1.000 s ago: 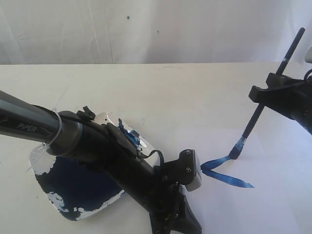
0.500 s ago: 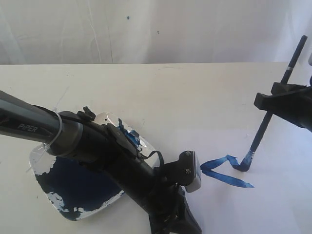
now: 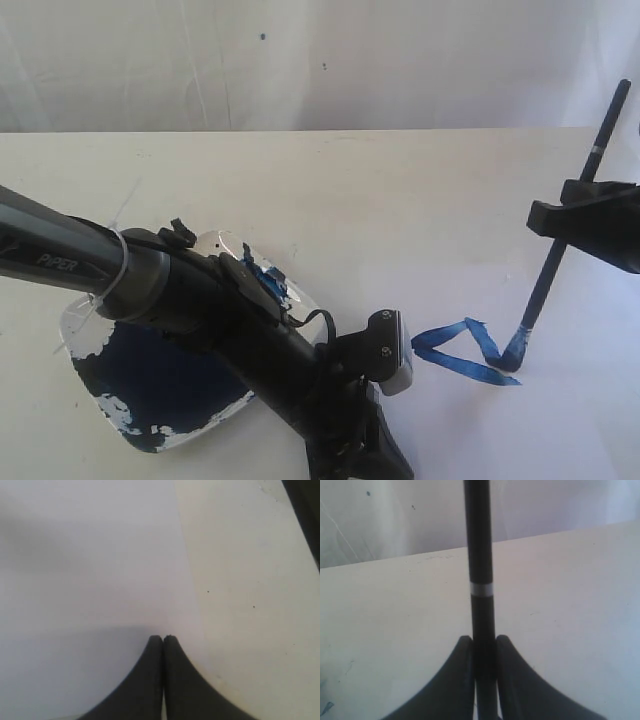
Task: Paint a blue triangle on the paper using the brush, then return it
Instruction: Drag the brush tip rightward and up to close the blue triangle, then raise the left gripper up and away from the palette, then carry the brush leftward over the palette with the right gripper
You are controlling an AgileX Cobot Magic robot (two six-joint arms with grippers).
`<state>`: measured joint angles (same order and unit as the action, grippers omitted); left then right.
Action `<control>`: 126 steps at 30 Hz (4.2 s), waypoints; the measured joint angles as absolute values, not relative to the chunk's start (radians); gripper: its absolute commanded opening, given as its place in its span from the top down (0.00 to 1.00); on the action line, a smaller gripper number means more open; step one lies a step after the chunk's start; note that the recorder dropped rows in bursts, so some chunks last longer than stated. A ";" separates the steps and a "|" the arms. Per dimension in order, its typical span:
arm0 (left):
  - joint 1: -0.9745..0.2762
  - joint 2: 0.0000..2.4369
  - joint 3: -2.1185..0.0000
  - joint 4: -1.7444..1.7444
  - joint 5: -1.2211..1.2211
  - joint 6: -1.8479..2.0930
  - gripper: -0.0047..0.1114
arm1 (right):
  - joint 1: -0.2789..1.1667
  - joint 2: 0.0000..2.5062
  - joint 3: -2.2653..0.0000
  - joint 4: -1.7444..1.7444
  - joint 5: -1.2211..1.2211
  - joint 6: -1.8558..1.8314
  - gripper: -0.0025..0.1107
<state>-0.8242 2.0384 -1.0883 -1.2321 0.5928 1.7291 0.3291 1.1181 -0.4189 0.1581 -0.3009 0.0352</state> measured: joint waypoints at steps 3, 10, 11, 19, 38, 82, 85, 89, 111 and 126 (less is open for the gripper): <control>-0.824 2.038 -1.088 -1.232 0.593 1.729 0.96 | 0.329 1.114 -0.419 0.158 -0.289 0.035 0.98; -0.824 2.038 -1.088 -1.232 0.593 1.729 0.96 | 0.329 1.113 -0.419 0.158 -0.279 0.035 0.98; -0.824 2.038 -1.088 -1.232 0.593 1.729 0.96 | 0.329 1.113 -0.419 0.158 -0.279 0.035 0.98; -0.824 2.038 -1.088 -1.232 0.594 1.729 0.96 | 0.329 1.111 -0.419 0.158 -0.267 0.035 0.98; -0.824 2.038 -1.088 -1.232 0.594 1.729 0.96 | 0.329 1.019 -0.419 0.164 -0.234 0.015 0.98; -0.719 0.902 -0.821 0.105 0.685 0.287 0.96 | 0.329 0.910 -0.438 0.034 -0.484 0.671 0.98; -0.719 0.902 -0.804 0.101 0.659 0.278 0.96 | 0.329 0.979 -0.473 -0.074 -0.541 0.888 0.98; -0.719 0.902 -0.801 0.101 0.642 0.277 0.96 | 0.329 1.119 -0.539 -0.209 -0.583 1.165 0.98; -0.719 0.902 -0.801 0.096 0.629 0.271 0.96 | 0.542 1.902 -0.936 -0.403 -0.841 1.475 0.98; -0.719 0.902 -0.801 0.084 0.625 0.271 0.96 | 0.565 2.022 -0.973 -0.477 -0.771 1.526 0.98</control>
<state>-0.7193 0.9020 -0.8009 0.0837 0.6251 0.2708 0.5654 2.0216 -0.9733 -0.4766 -0.7714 1.5257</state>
